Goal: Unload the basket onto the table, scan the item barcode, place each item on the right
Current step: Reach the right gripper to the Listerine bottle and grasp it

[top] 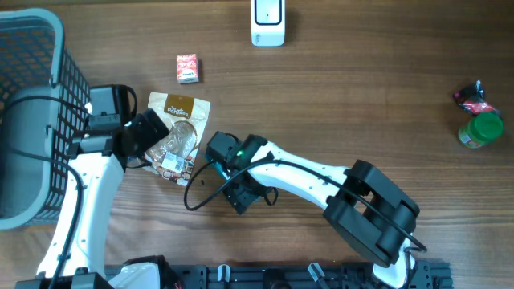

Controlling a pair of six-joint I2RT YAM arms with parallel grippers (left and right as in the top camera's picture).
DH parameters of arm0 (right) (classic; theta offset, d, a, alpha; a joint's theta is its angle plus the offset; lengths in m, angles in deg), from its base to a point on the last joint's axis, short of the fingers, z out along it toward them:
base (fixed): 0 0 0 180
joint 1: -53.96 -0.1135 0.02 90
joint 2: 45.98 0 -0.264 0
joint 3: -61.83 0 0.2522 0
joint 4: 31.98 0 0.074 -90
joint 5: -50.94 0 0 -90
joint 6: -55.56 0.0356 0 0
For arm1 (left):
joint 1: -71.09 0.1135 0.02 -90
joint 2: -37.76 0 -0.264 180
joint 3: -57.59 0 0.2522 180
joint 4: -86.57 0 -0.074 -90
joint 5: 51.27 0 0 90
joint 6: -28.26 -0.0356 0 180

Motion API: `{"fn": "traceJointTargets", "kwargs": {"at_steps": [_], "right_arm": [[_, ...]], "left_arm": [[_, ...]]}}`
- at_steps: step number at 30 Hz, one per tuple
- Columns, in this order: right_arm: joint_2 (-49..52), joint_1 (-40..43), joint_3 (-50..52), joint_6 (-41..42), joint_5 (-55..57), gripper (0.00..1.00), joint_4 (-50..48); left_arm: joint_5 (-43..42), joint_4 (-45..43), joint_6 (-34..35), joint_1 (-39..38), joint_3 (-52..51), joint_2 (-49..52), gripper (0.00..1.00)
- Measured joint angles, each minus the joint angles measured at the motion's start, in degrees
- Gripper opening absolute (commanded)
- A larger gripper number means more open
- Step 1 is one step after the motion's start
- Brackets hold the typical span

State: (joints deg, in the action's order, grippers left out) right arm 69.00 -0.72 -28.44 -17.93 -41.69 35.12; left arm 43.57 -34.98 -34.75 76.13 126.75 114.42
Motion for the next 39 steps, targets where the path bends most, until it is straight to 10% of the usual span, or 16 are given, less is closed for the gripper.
{"fn": "traceJointTargets", "kwargs": {"at_steps": [12, 23, 37, 39], "right_arm": [[0.0, 0.0, 1.2, 1.4, 2.6, 0.4, -4.3], [0.0, 0.0, 1.4, 2.0, 2.0, 0.28, -4.3], [-3.7, 14.4, -14.7, 3.2, -23.7, 0.39, 11.7], [-3.7, 16.4, -14.7, 3.2, -27.8, 0.57, 11.6]], "left_arm": [[-0.9, -0.2, -7.4, 4.5, 0.0, 0.0, 1.0], [-1.0, -0.2, -7.4, 4.5, 0.0, 0.0, 1.0], [-1.8, -0.2, -7.4, 4.5, 0.0, 0.0, 1.0], [-1.8, -0.1, -7.4, 4.5, 0.0, 0.0, 1.0]]}}
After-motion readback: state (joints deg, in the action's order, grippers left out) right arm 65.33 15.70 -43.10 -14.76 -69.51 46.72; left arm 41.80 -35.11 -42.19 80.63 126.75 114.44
